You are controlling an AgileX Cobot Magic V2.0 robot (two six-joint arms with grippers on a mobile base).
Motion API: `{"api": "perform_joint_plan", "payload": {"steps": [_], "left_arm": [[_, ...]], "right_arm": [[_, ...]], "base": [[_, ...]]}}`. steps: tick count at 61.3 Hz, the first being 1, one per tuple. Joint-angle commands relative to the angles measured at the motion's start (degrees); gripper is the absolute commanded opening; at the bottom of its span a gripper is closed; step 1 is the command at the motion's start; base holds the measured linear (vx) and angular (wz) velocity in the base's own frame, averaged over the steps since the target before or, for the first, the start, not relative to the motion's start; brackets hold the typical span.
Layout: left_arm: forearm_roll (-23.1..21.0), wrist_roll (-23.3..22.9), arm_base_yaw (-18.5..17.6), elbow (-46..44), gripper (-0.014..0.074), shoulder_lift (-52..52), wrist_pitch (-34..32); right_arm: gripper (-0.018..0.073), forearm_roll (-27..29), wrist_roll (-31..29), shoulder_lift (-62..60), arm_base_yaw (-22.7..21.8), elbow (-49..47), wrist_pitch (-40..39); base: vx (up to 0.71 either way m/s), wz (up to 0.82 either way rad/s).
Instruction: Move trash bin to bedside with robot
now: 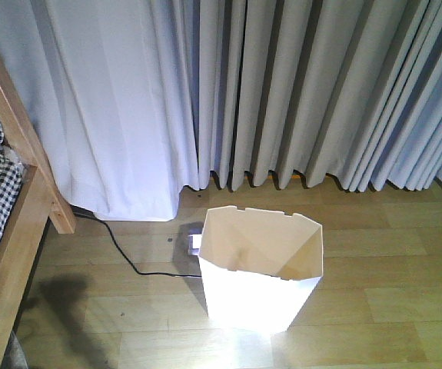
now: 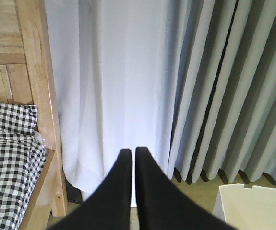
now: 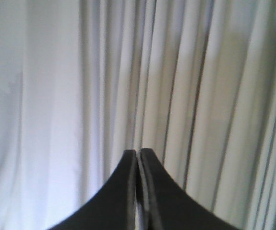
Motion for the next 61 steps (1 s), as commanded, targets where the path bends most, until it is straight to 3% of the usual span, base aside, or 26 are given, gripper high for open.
{"api": "perform_joint_plan", "payload": {"steps": [1, 4, 9, 18, 25, 33, 42, 61], "left_arm": [[-0.25, -0.32, -0.01, 1.07, -0.0006, -0.81, -3.96], [-0.25, -0.32, -0.01, 1.07, -0.0006, -0.81, -3.96], [-0.25, -0.32, -0.01, 1.07, -0.0006, -0.81, -3.96], [-0.25, -0.32, -0.01, 1.07, -0.0006, -0.81, -3.96], [-0.25, -0.32, -0.01, 1.07, -0.0006, -0.81, -3.96], [-0.25, -0.32, -0.01, 1.07, -0.0006, -0.81, -3.96], [-0.25, -0.32, -0.01, 1.07, -0.0006, -0.81, -3.96], [-0.25, -0.32, -0.01, 1.07, -0.0006, -0.81, -3.96]], "right_arm": [[-0.0009, -0.08, -1.18, 0.67, -0.02, -1.55, -3.93], [-0.0009, -2.77, 0.82, 0.67, -0.02, -1.55, -4.71], [-0.0009, -12.53, 8.74, 0.67, -0.02, -1.55, -5.36], [-0.0009, -40.02, 36.14, 0.67, -0.02, -1.17, -6.17], [-0.0009, -52.75, 53.2, 0.67, -0.02, 2.74, -12.54], [-0.0009, -55.35, 58.09, -1.31, -0.02, 9.19, -19.67], [-0.0009, -55.74, 58.14, -5.66, -0.02, 12.4, -16.21], [-0.0009, -62.48, 63.93, -5.56, -0.02, 12.4, -15.41]], "base": [[0.0, 0.0], [0.0, 0.0], [0.0, 0.0], [0.0, 0.0], [0.0, 0.0], [0.0, 0.0], [0.0, 0.0], [0.0, 0.0]]}}
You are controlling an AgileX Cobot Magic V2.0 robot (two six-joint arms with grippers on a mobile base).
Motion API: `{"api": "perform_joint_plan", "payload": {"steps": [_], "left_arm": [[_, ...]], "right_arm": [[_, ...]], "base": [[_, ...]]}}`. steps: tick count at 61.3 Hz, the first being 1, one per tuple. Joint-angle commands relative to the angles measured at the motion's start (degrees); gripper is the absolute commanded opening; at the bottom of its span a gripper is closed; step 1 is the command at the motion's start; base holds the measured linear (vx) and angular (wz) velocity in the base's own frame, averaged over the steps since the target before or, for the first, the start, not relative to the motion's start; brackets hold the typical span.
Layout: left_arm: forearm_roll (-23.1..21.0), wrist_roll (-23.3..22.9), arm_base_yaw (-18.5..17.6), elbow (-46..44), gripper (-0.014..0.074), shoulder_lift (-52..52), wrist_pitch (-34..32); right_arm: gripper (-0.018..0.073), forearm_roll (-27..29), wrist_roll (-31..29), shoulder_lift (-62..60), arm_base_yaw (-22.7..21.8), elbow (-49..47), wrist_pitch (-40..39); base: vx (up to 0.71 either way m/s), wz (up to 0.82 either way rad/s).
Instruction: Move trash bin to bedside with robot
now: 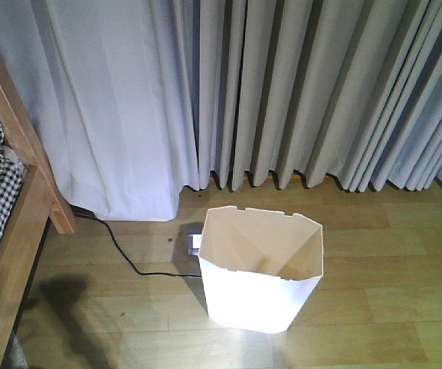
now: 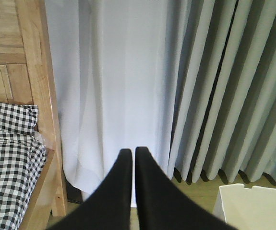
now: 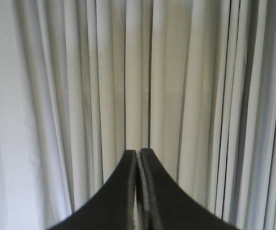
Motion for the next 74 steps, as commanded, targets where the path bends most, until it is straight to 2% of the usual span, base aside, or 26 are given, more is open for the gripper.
{"api": "perform_joint_plan", "payload": {"steps": [1, 74], "left_arm": [[-0.25, -0.32, -0.01, 1.07, -0.0006, -0.81, -3.96], [-0.25, -0.32, -0.01, 1.07, -0.0006, -0.81, -3.96]], "right_arm": [[-0.0009, -1.81, 1.0, -0.7, -0.02, 0.48, -3.98], [-0.0009, -2.82, 1.49, -0.7, -0.02, 0.48, -4.07]], "base": [[0.0, 0.0], [0.0, 0.0]]}}
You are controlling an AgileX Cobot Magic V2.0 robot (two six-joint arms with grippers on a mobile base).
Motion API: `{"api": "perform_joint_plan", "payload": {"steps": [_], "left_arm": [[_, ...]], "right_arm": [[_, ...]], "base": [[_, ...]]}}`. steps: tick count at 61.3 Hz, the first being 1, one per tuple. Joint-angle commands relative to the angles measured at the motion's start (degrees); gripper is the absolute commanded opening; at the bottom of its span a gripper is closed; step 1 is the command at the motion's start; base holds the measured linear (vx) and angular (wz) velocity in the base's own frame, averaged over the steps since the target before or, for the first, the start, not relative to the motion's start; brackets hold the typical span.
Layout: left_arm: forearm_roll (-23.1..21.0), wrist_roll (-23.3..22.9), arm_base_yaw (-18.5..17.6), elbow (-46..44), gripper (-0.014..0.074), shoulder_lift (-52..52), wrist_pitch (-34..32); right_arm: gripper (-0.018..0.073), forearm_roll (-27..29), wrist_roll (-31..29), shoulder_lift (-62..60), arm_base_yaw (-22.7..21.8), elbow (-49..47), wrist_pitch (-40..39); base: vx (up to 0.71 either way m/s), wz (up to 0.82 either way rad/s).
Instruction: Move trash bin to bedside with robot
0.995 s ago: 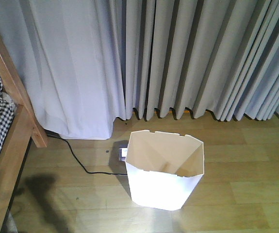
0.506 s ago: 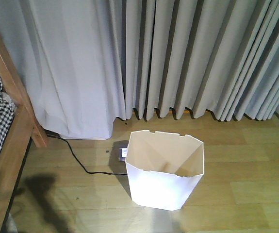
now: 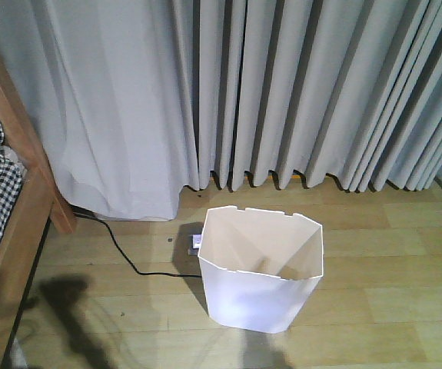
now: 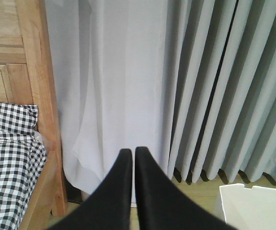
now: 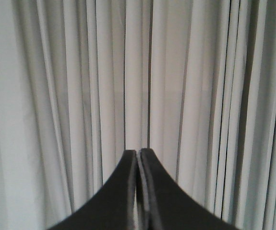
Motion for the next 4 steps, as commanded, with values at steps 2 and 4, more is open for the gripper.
{"api": "perform_joint_plan", "payload": {"steps": [2, 4], "left_arm": [[-0.25, -0.32, -0.01, 1.07, -0.0006, -0.81, -3.96], [-0.25, -0.32, -0.01, 1.07, -0.0006, -0.81, -3.96]], "right_arm": [[-0.0009, -1.02, -0.18, -0.7, -0.02, 0.48, -4.14], [-0.0009, -1.02, -0.18, -0.7, -0.02, 0.48, -4.14]], "base": [[0.0, 0.0], [0.0, 0.0]]}}
